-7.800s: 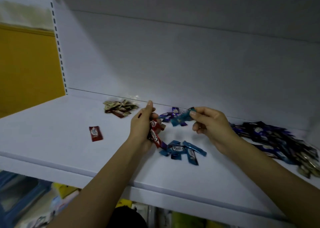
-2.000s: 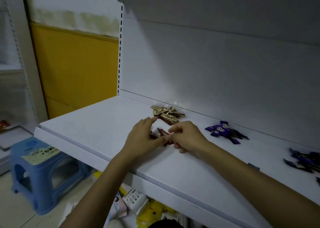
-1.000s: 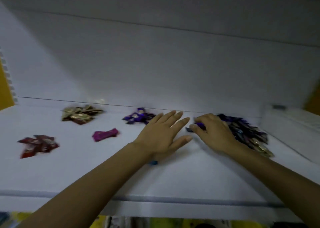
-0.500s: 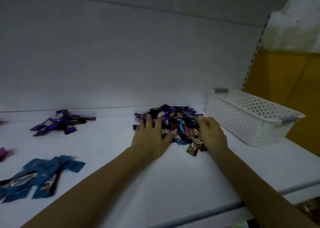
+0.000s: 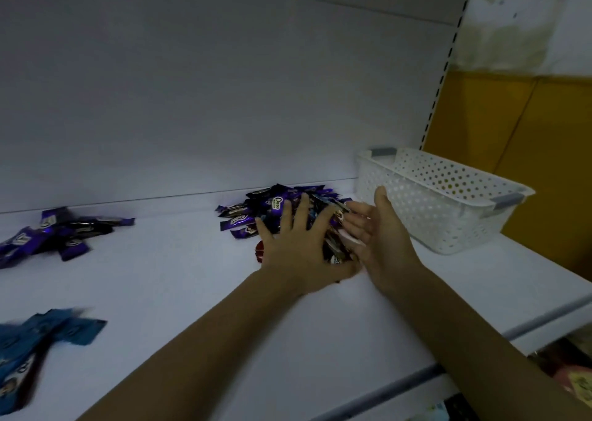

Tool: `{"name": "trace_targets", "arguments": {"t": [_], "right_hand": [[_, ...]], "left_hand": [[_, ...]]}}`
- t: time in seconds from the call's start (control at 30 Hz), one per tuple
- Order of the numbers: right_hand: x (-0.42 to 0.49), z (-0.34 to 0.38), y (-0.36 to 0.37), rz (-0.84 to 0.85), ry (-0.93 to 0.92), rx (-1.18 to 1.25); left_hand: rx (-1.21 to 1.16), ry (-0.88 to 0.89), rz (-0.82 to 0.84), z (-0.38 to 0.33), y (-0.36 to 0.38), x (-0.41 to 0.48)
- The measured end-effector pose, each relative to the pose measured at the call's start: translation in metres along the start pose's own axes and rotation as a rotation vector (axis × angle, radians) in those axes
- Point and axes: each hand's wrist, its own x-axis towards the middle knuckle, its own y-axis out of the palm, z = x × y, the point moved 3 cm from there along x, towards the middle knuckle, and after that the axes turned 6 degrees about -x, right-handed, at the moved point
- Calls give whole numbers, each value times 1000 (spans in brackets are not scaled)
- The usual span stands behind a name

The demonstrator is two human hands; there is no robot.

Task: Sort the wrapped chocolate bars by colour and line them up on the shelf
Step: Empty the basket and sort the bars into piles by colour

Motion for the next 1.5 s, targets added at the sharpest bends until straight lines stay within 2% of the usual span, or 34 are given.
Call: {"name": "trace_targets", "arguments": {"t": [0.1,0.2,0.27,0.33,0.4,0.47,0.5,0.57,0.63,0.7,0.87,1.1,1.17,1.27,1.37,1.5], "right_hand": [[0,-5,11,16,-25,-140],[5,-6,15,-76,-66,-244],[11,-1,18,-85,-77,-314],[25,10,22,-125,-261,-542],[36,22,29,-209,-554,-797],[50,20,29,-326,-671,-1029],[57,13,27,-357,-608,-1140],[67,-2,19,-322,-360,-1297],[70,-6,14,-287,-279,-1273],[65,-4,16,-256,-336,-1103],[49,-10,37,-56,-412,-890],[34,-8,52,134,-481,-692],[32,-7,56,118,-513,-709],[35,-6,52,-28,-562,-806],[39,-6,45,-133,-572,-917],[37,-5,44,-175,-620,-957]], "left_hand": [[65,-96,-133,19,-11,3],[-24,-341,-100,48,-18,2],[-59,-410,-125,57,-22,2],[-68,-359,-201,58,-26,2],[-100,-292,-261,57,-29,1],[-173,-235,-282,58,-31,0],[-213,-202,-289,58,-32,-1],[-268,-122,-305,56,-33,-2],[-277,-41,-312,51,-32,-2],[-273,-20,-302,49,-29,0],[-175,-235,-208,56,-19,3],[-210,-205,-208,58,-21,2],[-193,-178,-206,57,-23,1],[-209,-135,-253,53,-27,1],[-325,-131,-375,57,-35,-2],[-503,-146,-523,59,-44,-9]]}}
